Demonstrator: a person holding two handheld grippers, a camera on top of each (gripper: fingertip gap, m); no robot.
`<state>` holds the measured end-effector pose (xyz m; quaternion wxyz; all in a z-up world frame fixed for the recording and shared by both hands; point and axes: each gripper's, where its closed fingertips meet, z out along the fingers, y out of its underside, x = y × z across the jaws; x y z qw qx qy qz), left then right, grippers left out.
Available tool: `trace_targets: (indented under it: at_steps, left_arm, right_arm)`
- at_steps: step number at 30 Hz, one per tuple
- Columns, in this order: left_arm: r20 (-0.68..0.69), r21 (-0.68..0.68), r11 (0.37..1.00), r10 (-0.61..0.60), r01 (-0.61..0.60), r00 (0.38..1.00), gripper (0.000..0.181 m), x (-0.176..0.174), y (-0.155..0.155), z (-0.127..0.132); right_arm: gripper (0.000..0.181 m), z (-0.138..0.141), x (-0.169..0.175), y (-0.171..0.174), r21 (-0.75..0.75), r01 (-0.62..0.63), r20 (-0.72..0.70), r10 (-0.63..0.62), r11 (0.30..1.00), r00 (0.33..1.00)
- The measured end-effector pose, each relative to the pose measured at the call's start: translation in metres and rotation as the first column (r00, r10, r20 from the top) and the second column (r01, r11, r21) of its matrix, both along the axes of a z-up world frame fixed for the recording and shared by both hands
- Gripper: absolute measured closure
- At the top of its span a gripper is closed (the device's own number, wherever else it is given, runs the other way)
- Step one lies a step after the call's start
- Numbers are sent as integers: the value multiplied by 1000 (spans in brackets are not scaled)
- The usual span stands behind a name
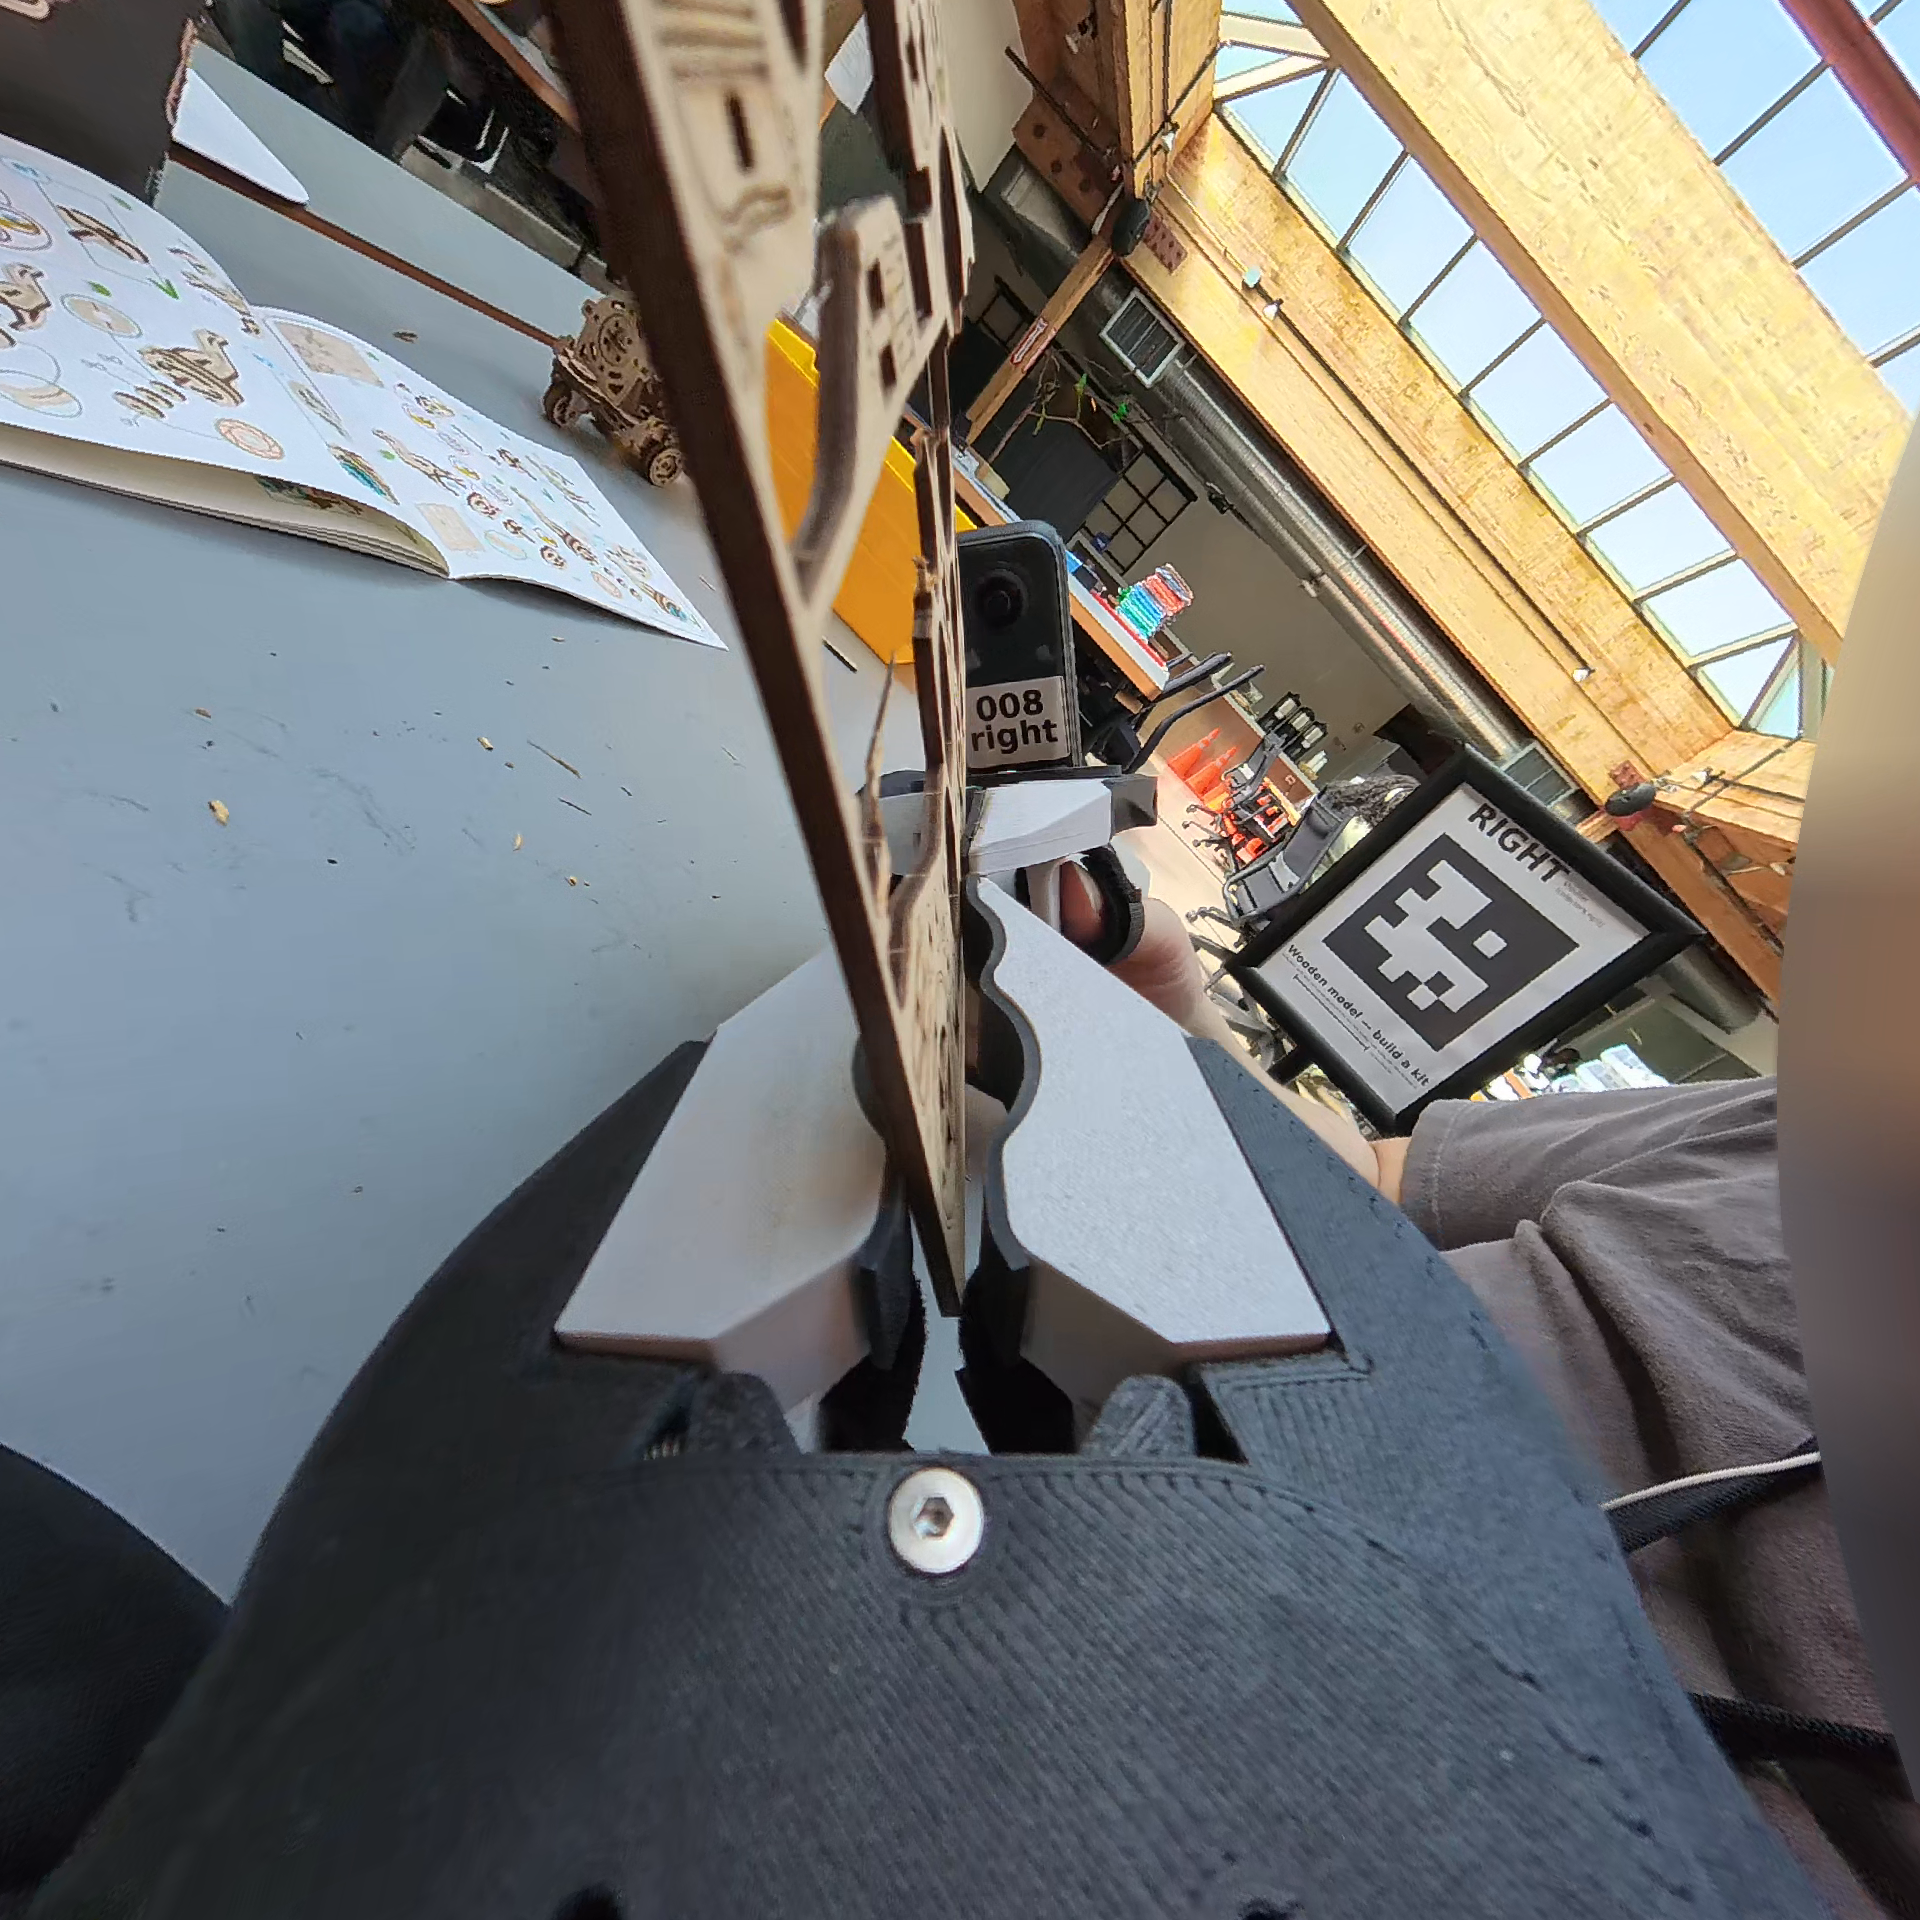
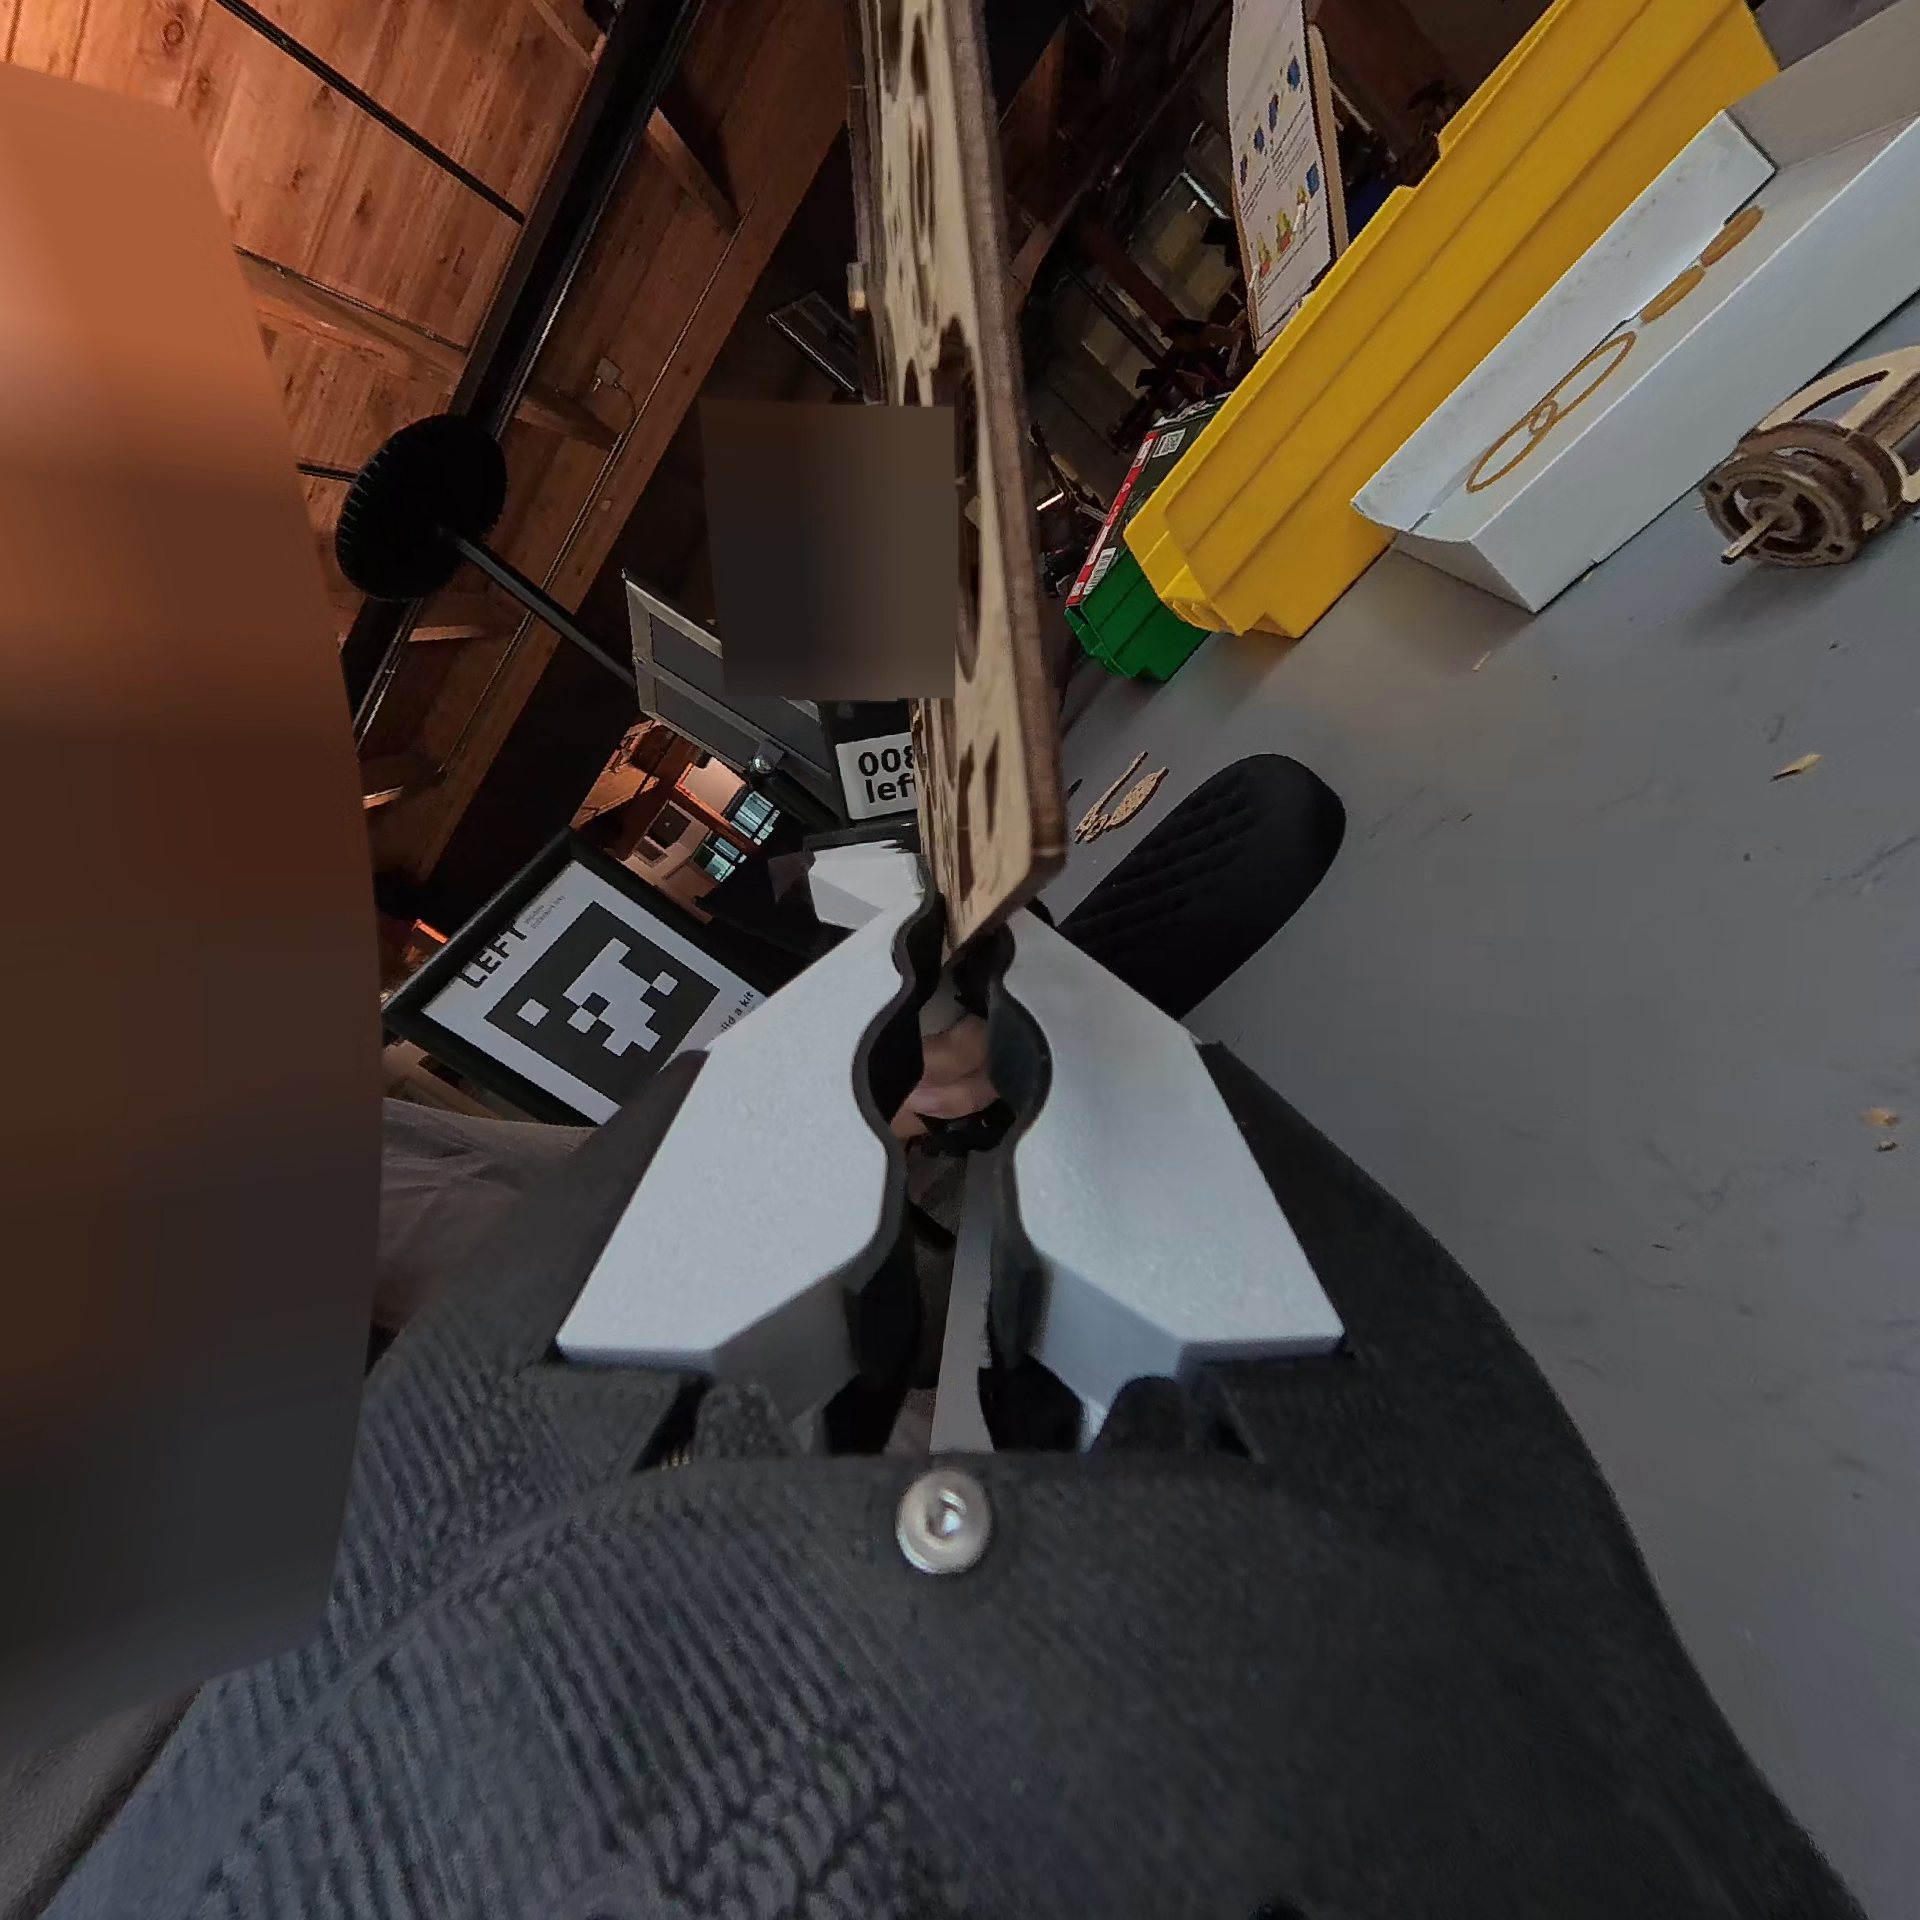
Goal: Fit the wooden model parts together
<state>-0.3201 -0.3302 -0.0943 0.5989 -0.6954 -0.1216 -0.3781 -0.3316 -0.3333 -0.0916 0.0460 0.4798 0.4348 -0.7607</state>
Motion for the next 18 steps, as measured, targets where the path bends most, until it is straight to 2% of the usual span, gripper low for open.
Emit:
trace_targets:
  at_steps: [18]
  left_arm:
    - [-13, -6, 1000, 11, -11, 1000, 181, -1, -1, 0]
  right_arm:
    - [179, 1, -1, 1, -8, -29, 3, 29, 1000, 1000]
